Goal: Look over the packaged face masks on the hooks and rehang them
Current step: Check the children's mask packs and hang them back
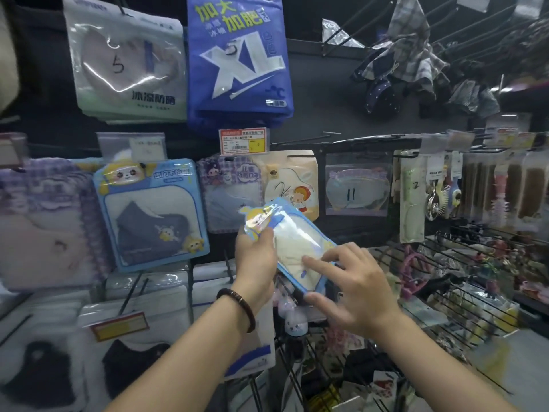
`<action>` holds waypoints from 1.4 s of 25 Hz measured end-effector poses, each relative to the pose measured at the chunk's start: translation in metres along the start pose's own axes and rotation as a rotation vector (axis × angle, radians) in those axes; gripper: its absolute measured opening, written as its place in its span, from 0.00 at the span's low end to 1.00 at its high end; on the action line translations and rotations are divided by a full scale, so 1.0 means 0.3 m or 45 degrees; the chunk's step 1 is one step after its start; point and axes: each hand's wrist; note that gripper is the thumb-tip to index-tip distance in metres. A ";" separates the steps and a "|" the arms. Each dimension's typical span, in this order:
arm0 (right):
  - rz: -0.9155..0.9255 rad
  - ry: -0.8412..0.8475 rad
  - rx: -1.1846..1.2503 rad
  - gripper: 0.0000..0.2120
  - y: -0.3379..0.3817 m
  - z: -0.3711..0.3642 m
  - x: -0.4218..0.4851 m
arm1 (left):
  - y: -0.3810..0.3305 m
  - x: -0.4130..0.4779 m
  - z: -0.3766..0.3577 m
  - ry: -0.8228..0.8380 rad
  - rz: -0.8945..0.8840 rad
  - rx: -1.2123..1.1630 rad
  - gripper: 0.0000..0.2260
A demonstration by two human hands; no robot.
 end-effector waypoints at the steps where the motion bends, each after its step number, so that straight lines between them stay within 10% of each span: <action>1: -0.020 -0.016 0.043 0.23 0.014 0.003 0.022 | -0.014 -0.005 0.019 0.020 -0.039 0.059 0.08; 10: -1.108 -0.141 1.017 0.21 0.113 -0.028 0.399 | -0.139 -0.020 0.133 0.126 -0.154 0.225 0.06; 25: -1.028 -0.310 1.657 0.04 0.403 -0.076 0.509 | -0.383 -0.064 0.354 -0.011 -0.560 0.272 0.08; 35: -1.080 -0.187 1.744 0.07 0.595 -0.201 0.670 | -0.499 -0.007 0.556 -0.553 -0.819 0.543 0.13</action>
Point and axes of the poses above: each hand's wrist, its own x-axis towards the middle knuckle, its own z-axis out of the back of the hand, y = z × x
